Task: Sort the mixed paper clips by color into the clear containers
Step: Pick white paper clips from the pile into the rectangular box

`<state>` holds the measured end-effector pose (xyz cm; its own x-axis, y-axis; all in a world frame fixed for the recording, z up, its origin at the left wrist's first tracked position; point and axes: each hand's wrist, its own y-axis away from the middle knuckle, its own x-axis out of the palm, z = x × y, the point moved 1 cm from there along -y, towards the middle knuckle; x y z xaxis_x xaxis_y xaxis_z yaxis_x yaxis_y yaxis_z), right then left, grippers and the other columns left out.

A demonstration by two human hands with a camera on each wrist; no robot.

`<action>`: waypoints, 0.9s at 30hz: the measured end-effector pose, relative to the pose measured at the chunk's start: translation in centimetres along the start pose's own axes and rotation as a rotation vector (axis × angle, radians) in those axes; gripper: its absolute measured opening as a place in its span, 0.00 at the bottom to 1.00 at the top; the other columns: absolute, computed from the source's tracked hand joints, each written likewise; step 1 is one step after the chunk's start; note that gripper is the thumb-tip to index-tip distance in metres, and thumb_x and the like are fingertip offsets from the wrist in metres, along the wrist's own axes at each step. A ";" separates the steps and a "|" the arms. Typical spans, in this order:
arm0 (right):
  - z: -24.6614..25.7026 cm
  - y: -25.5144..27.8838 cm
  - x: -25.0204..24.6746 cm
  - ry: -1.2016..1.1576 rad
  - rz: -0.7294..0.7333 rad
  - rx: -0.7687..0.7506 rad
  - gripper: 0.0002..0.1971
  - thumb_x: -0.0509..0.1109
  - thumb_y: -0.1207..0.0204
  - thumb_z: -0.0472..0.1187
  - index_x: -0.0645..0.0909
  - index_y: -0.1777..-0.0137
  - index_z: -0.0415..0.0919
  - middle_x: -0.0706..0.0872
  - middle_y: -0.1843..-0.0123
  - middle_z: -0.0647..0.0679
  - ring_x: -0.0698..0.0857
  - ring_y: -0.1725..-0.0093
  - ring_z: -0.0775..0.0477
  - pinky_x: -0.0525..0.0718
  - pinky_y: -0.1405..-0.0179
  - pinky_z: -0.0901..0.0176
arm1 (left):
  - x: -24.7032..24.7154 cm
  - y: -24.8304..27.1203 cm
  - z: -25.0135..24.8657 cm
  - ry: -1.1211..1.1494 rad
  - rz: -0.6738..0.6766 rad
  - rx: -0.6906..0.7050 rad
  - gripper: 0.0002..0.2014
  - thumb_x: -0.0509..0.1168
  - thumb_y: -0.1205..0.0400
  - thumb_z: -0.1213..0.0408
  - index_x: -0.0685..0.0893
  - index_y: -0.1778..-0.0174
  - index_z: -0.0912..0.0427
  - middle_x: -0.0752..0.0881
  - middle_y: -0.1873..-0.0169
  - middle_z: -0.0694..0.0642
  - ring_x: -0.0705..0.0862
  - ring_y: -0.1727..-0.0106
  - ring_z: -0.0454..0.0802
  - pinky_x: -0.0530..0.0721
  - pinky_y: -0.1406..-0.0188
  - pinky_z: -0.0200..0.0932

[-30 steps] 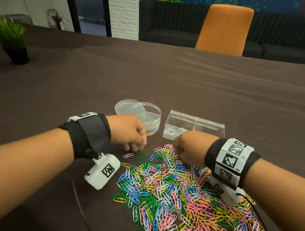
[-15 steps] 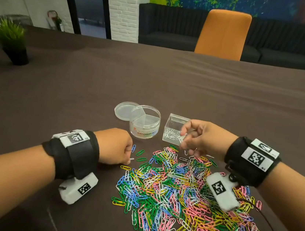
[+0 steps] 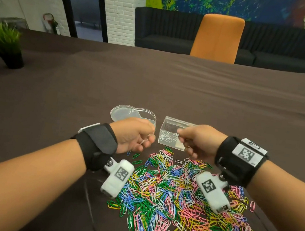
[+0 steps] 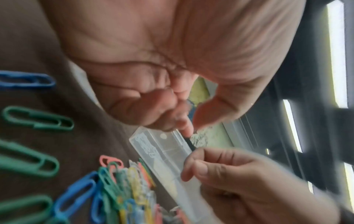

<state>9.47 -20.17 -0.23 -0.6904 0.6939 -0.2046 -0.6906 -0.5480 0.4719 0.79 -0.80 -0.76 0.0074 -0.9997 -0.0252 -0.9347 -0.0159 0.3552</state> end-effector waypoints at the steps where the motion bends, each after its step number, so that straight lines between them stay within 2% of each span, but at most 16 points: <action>1: 0.0 0.1 0.0 0.270 -0.074 -0.057 0.12 0.65 0.17 0.43 0.80 0.62 0.41 0.71 0.74 0.51 0.71 0.79 0.53 0.68 0.81 0.65 | 0.6 -0.5 -0.2 -0.056 0.002 -0.002 0.09 0.58 0.19 0.74 0.78 0.58 0.56 0.79 0.70 0.53 0.74 0.77 0.44 0.70 0.83 0.33; 3: 0.0 0.2 0.2 0.791 -0.152 -0.194 0.07 0.70 0.20 0.44 0.85 0.57 0.43 0.81 0.67 0.53 0.79 0.71 0.55 0.73 0.74 0.64 | 1.6 -1.5 -0.5 -0.423 -0.050 0.044 0.05 0.66 0.21 0.70 0.85 0.59 0.57 0.83 0.71 0.51 0.77 0.78 0.42 0.73 0.81 0.33; 4: 0.0 0.3 0.5 0.962 -0.148 -0.233 0.06 0.71 0.21 0.45 0.87 0.55 0.45 0.85 0.62 0.54 0.82 0.65 0.54 0.75 0.68 0.63 | 2.0 -2.1 -0.6 -0.679 -0.072 0.087 0.02 0.71 0.22 0.65 0.88 0.60 0.57 0.86 0.70 0.50 0.82 0.74 0.42 0.78 0.76 0.34; 6: -0.2 0.3 1.1 1.170 -0.141 -0.223 0.05 0.71 0.22 0.45 0.87 0.52 0.47 0.88 0.55 0.52 0.85 0.56 0.49 0.79 0.60 0.61 | 2.8 -2.8 -0.6 -1.089 -0.112 0.145 0.08 0.75 0.24 0.54 0.91 0.58 0.56 0.91 0.63 0.50 0.88 0.62 0.45 0.84 0.62 0.38; 9: -0.6 0.0 1.9 1.402 -0.118 -0.194 0.09 0.68 0.20 0.44 0.86 0.46 0.44 0.88 0.50 0.47 0.86 0.50 0.43 0.85 0.51 0.55 | 3.6 -3.2 -0.4 -1.268 -0.168 0.128 0.12 0.76 0.25 0.49 0.92 0.56 0.55 0.91 0.60 0.50 0.88 0.57 0.49 0.84 0.57 0.40; 11: -0.7 -0.2 2.1 1.467 -0.058 -0.180 0.11 0.64 0.18 0.41 0.86 0.43 0.41 0.88 0.47 0.45 0.87 0.47 0.41 0.86 0.48 0.53 | 3.7 -3.3 -0.2 -1.297 -0.166 0.123 0.11 0.77 0.26 0.51 0.92 0.56 0.55 0.91 0.59 0.51 0.88 0.55 0.50 0.84 0.57 0.41; 13: -0.8 -0.2 2.0 1.456 -0.024 -0.185 0.11 0.63 0.19 0.40 0.86 0.45 0.40 0.88 0.48 0.44 0.87 0.48 0.41 0.87 0.47 0.51 | 3.6 -3.2 -0.1 -1.302 -0.155 0.118 0.11 0.78 0.26 0.53 0.92 0.54 0.55 0.91 0.57 0.50 0.88 0.53 0.51 0.85 0.54 0.42; 15: -0.9 0.0 1.8 1.420 -0.020 -0.190 0.10 0.65 0.21 0.41 0.86 0.48 0.40 0.89 0.50 0.44 0.87 0.50 0.41 0.88 0.49 0.51 | 3.5 -3.2 -0.1 -1.285 -0.132 0.114 0.11 0.78 0.27 0.55 0.91 0.52 0.54 0.91 0.55 0.50 0.88 0.52 0.50 0.86 0.51 0.43; 17: -1.0 0.1 1.5 1.361 -0.030 -0.195 0.10 0.66 0.23 0.41 0.87 0.49 0.39 0.89 0.51 0.43 0.87 0.50 0.41 0.88 0.50 0.51 | 3.3 -3.1 0.1 -1.274 -0.094 0.090 0.09 0.78 0.26 0.57 0.90 0.54 0.55 0.90 0.58 0.49 0.87 0.54 0.50 0.86 0.50 0.44; 20: -1.1 0.0 1.4 1.307 -0.061 -0.224 0.08 0.68 0.23 0.41 0.87 0.50 0.41 0.90 0.50 0.45 0.87 0.50 0.42 0.86 0.51 0.53 | 2.3 -3.1 0.0 -1.179 -0.074 0.084 0.08 0.78 0.26 0.58 0.86 0.64 0.53 0.84 0.69 0.46 0.83 0.63 0.47 0.83 0.60 0.40; 23: -1.3 -0.3 1.6 1.373 -0.023 -0.219 0.09 0.67 0.22 0.40 0.87 0.48 0.40 0.89 0.50 0.44 0.87 0.49 0.41 0.87 0.51 0.53 | 1.4 -3.1 -1.1 -1.011 -0.061 0.042 0.08 0.77 0.25 0.58 0.84 0.65 0.52 0.81 0.74 0.45 0.78 0.73 0.42 0.76 0.71 0.34; 25: -1.2 -0.4 1.9 1.399 0.008 -0.200 0.06 0.69 0.23 0.41 0.86 0.54 0.41 0.89 0.53 0.45 0.87 0.53 0.42 0.87 0.54 0.54 | 1.0 -3.3 -2.3 -0.933 -0.067 -0.002 0.08 0.76 0.26 0.58 0.83 0.65 0.53 0.79 0.76 0.48 0.74 0.76 0.45 0.73 0.77 0.34; 27: -0.8 -0.2 2.2 1.407 0.030 -0.193 0.07 0.70 0.24 0.44 0.83 0.60 0.42 0.87 0.58 0.47 0.84 0.59 0.43 0.87 0.58 0.55 | 1.1 -3.6 -3.5 -0.771 -0.109 0.005 0.07 0.73 0.35 0.60 0.80 0.69 0.54 0.74 0.76 0.54 0.69 0.77 0.53 0.66 0.77 0.38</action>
<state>7.90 -18.86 -1.43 -0.2610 -0.2922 -0.9201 -0.6115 -0.6875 0.3918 5.45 -1.95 1.20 -0.1483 -0.6955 -0.7031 -0.9446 -0.1110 0.3090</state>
